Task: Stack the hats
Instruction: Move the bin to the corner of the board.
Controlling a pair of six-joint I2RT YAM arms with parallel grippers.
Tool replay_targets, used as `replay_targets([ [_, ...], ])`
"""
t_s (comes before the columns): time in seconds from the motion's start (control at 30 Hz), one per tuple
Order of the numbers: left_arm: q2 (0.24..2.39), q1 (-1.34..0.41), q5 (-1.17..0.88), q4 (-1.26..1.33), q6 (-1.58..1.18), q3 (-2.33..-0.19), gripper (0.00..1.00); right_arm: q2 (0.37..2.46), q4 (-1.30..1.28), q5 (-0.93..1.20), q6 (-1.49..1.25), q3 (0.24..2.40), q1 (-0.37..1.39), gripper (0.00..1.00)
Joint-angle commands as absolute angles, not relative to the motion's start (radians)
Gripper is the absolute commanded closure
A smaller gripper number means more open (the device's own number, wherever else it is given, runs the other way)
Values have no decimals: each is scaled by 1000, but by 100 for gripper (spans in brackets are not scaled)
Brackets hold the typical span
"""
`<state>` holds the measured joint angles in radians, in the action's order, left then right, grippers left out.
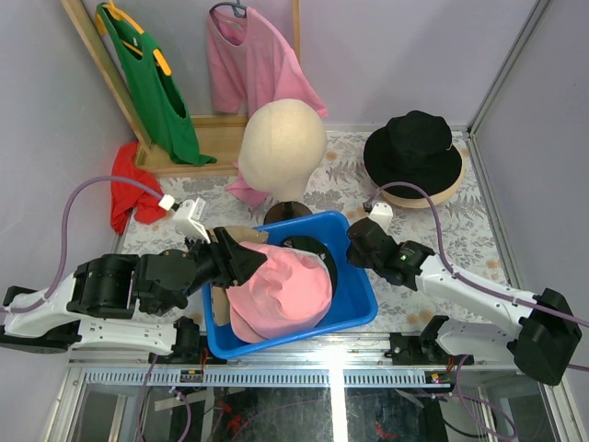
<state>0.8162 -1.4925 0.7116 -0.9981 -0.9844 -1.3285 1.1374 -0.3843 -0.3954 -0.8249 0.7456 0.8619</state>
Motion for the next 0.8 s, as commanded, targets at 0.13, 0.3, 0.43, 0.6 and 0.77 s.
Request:
replay_targets([
  [0.13,804,-1498,724,-994,-940,-1355,57,1232,-185,-333,-1123,748,816,100],
  [0.3,805,-1500,728,-999,-926,-1363,57,1247,-152,-357,-1175,750,780,100],
  [0.43,796,-1500,724,-999,-930,-1351,57,1293,-129,-357,-1212,781,777,100],
  [0.6,776,-1499,719,-1000,-938,-1339,57,1305,-133,-383,-1228,815,762,100],
  [0.77,752,-1500,718,-999,-963,-1314,57,1360,-147,-366,-1247,879,768,100],
])
